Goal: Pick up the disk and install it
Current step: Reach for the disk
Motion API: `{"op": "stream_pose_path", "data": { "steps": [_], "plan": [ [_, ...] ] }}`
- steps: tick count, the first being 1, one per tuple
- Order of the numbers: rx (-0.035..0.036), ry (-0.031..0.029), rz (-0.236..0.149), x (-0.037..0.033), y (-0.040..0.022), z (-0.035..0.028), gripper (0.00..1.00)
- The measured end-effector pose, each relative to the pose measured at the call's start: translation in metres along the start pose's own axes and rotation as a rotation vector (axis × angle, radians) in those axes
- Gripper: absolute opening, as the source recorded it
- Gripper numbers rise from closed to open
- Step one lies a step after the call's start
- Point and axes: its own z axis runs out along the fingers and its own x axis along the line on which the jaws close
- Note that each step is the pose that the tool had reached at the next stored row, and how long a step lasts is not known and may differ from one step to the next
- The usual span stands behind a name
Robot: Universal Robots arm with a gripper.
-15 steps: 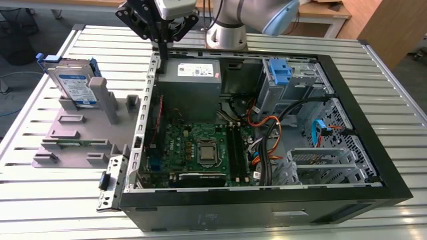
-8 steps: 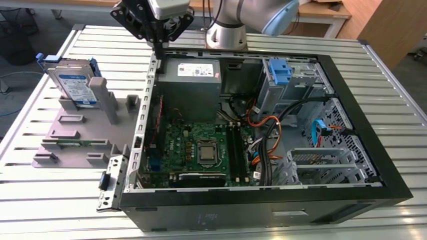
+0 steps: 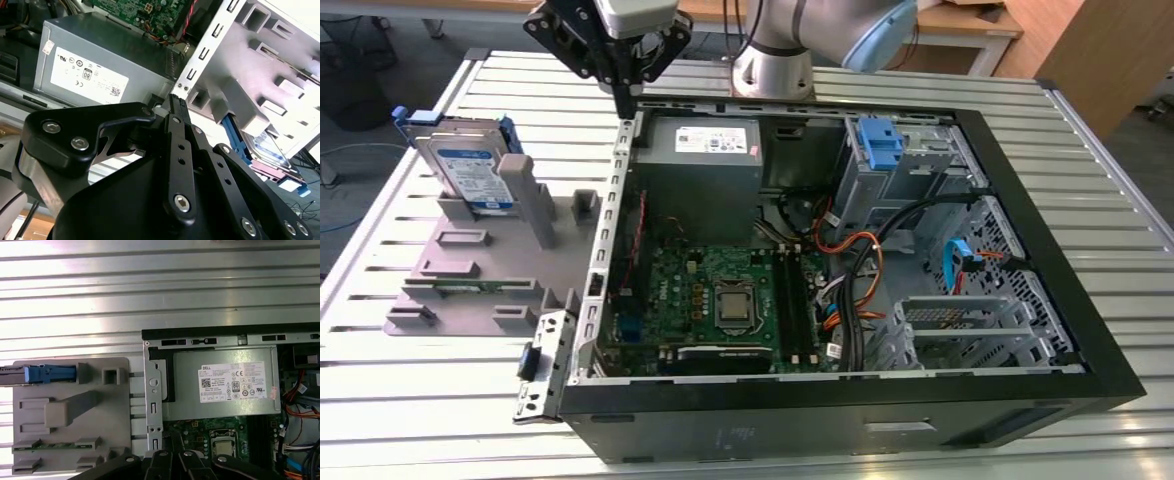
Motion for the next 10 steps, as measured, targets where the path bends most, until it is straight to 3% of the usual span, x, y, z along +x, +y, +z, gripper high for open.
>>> {"op": "stream_pose_path", "data": {
  "steps": [10],
  "plan": [
    [0.0000,-0.0001,0.000,0.0189,-0.0014,-0.0003,0.11]
  ]
}}
